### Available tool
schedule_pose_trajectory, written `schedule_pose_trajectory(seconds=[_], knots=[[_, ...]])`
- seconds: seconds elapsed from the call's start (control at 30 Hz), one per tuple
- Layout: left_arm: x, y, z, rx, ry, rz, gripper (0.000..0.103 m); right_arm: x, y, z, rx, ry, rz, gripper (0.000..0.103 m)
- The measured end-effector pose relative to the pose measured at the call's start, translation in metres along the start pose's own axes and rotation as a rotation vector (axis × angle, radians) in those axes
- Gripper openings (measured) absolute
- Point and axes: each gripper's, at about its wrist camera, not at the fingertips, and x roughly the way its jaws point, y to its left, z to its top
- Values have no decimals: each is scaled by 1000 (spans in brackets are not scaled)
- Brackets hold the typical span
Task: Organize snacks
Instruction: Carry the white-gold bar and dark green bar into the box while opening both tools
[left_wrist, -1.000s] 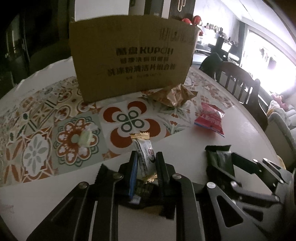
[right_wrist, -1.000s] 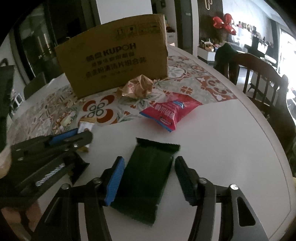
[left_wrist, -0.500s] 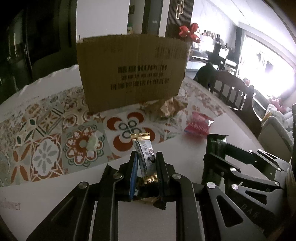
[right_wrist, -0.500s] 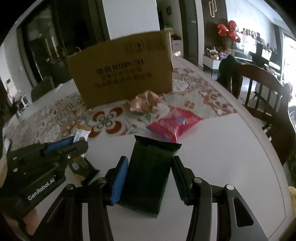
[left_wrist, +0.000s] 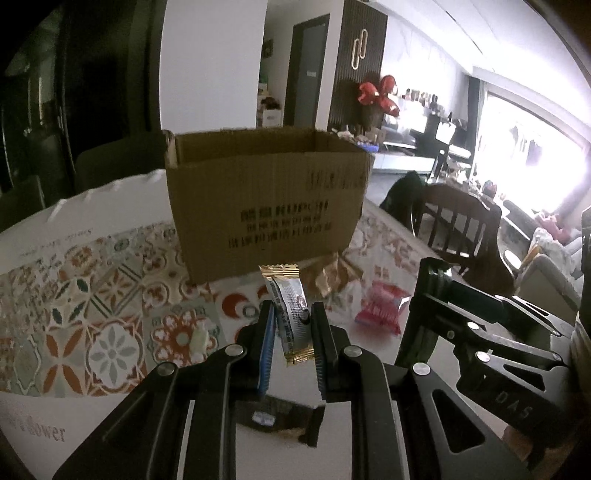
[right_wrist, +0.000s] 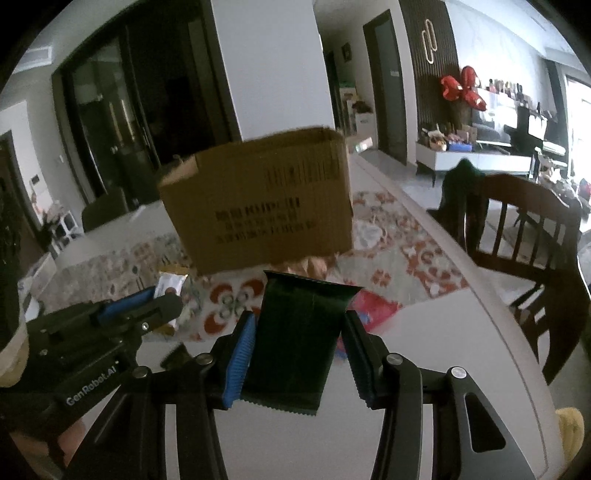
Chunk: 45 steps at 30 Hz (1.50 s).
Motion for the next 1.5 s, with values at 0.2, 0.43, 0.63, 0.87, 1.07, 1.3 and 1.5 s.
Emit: schedule_pose_trajectory(seconds=[0.2, 0.43, 0.63, 0.87, 1.07, 1.3, 1.5], knots=[[-5, -2, 20, 2, -43, 12, 20, -2, -4, 21, 4, -59, 38, 49], [-11, -1, 43, 1, -96, 31, 20, 2, -9, 49, 12, -110, 64, 48], [-12, 4, 68, 0, -144, 41, 20, 7, -7, 72, -17, -147, 87, 46], [-6, 16, 99, -19, -177, 48, 20, 20, -1, 103, -30, -174, 112, 46], [3, 23, 121, -20, -187, 45, 20, 27, 7, 130, -75, -207, 122, 46], [20, 37, 149, -28, -179, 47, 20, 44, 10, 164, -98, -201, 143, 46], [46, 46, 170, -30, -137, 43, 20, 66, 9, 182, -109, -168, 146, 46]])
